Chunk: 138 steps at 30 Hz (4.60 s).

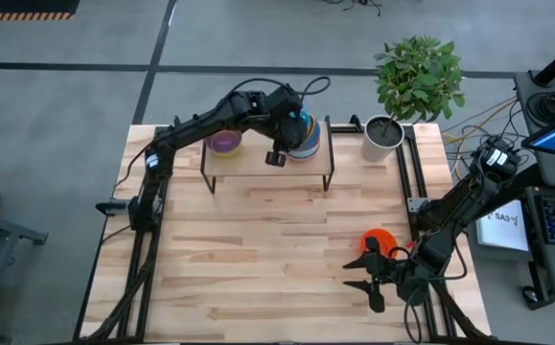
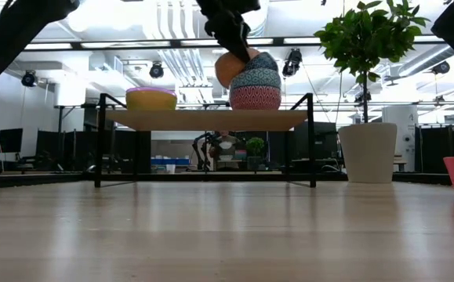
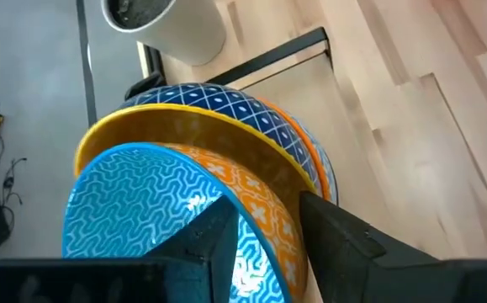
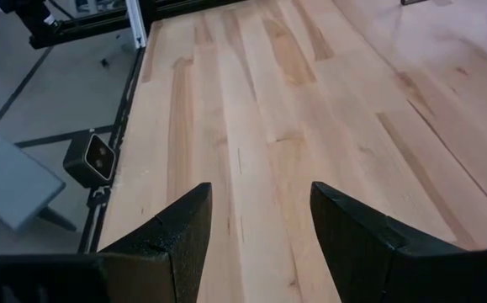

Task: Place and stack bowls onto a shelf
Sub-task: Stack the yellow bowl on the top of the blue bowl on the shelf, then stack the orange bowl on the top of the violet bowl that is on the shelf

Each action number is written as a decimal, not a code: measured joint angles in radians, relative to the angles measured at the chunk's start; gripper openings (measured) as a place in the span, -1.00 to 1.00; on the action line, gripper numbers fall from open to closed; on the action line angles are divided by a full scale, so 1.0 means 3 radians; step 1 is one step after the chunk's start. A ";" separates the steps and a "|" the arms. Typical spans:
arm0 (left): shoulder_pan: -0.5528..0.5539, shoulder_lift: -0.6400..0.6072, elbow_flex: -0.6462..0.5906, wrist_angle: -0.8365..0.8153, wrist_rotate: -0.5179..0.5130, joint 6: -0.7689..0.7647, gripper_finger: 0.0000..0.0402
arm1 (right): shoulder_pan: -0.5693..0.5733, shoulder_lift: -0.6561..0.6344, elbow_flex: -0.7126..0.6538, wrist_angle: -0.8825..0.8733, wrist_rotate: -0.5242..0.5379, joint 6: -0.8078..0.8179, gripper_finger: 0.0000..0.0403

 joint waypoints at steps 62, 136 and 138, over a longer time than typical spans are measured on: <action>-0.0458 -0.0518 -0.0103 -0.0374 0.0638 -0.1208 -0.25 | -0.0915 -0.0003 0.0064 -0.0872 -0.1197 0.1447 -0.05; -0.2223 -0.1096 -0.5000 0.6554 0.0596 -0.2626 -0.66 | -0.1878 0.0683 0.0655 0.0692 -0.3954 -0.2605 -0.95; -0.2225 -0.1096 -0.5001 0.6543 0.0617 -0.2623 -0.82 | -0.1896 0.0683 0.0655 0.0688 -0.3962 -0.2619 -0.95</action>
